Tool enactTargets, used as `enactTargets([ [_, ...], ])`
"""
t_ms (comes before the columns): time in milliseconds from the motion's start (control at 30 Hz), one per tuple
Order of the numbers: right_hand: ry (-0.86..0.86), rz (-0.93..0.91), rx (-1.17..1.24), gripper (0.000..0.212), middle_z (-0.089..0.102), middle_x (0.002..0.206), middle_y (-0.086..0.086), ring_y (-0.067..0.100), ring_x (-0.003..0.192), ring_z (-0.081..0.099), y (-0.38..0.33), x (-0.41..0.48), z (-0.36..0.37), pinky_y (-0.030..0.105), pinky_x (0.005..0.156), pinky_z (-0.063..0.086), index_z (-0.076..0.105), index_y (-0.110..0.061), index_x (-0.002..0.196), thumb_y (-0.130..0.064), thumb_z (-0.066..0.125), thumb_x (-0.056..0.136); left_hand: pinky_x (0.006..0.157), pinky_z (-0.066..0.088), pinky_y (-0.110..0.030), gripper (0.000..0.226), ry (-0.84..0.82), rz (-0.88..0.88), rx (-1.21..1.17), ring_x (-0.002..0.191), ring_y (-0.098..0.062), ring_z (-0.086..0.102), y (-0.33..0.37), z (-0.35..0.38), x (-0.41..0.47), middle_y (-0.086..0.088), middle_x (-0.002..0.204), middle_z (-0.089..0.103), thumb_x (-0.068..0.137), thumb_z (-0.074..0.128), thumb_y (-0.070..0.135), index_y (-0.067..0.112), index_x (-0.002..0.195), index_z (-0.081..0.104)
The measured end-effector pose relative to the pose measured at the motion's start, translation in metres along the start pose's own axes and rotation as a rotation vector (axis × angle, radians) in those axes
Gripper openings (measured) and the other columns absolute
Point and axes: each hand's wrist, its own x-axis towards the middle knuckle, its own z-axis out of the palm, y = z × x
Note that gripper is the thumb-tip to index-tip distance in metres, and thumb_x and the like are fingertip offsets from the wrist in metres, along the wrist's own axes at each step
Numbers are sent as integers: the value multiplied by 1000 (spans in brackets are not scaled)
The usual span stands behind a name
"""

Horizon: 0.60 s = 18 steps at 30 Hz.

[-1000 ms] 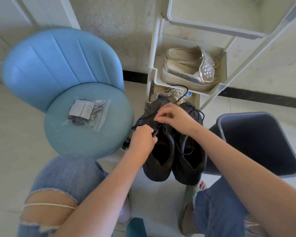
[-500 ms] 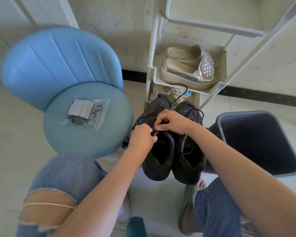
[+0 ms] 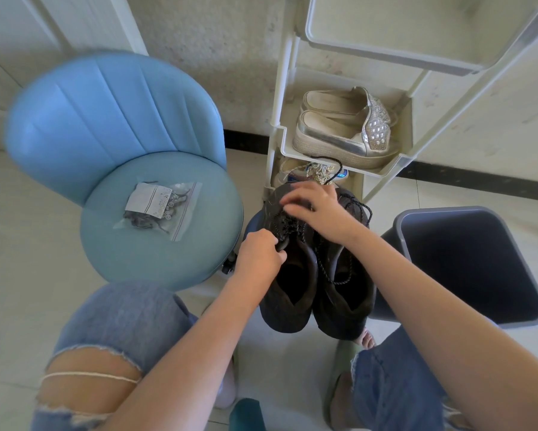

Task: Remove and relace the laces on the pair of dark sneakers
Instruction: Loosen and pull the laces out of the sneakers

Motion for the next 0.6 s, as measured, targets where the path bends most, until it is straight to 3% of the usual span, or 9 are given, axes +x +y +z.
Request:
enactTargets([
  [67,-106,-63,-131,24,40,143,-7,22,129,19,-2,-1,7,38,111,14,69,-27,108,-41,59,92,67,38,-28,18,5,19,-34,82,-28,57,0,0,0,-8,76,60,88,61,23,5,83,65],
  [167,-156,12,-125,29,46,136,-7,21,127,22,3,0,11,37,108,17,69,-22,102,-46,63,87,77,44,-29,28,34,44,-80,98,-27,62,-2,1,0,-10,102,69,86,64,24,10,110,67],
  [333,-149,67,-2,21,56,116,3,27,122,31,9,3,15,34,100,22,66,-18,92,-37,69,84,78,47,-31,24,21,36,-110,94,-27,63,-4,3,2,-11,98,70,84,65,24,14,105,70],
  [433,111,221,106,15,58,98,3,20,108,40,4,8,15,39,98,34,63,-17,86,-32,65,88,80,46,-34,27,22,15,-65,97,-32,61,-3,4,1,-19,102,66,87,61,20,7,110,68],
  [500,388,362,398,13,60,89,2,20,93,51,2,10,9,33,84,47,63,-15,91,-28,59,93,83,46,-36,31,3,-21,-46,100,-34,61,-2,4,2,-22,110,63,89,59,19,4,115,64],
  [533,476,418,541,14,60,87,2,19,86,53,0,10,4,27,74,47,64,-12,94,-25,58,94,83,47,-36,31,-8,-28,-40,100,-34,61,-1,4,3,-22,112,62,89,59,19,4,115,64],
  [567,510,442,612,13,60,87,2,18,84,53,-1,9,1,26,71,46,63,-11,94,-23,57,95,80,46,-35,30,-13,-26,-35,99,-33,61,-2,4,3,-22,112,62,89,58,19,3,114,64],
  [600,494,418,570,11,60,91,3,19,90,53,0,9,1,30,77,45,61,-13,95,-22,56,95,75,45,-34,30,-10,-18,-30,97,-33,61,-2,4,3,-22,110,63,89,58,19,1,112,64],
])
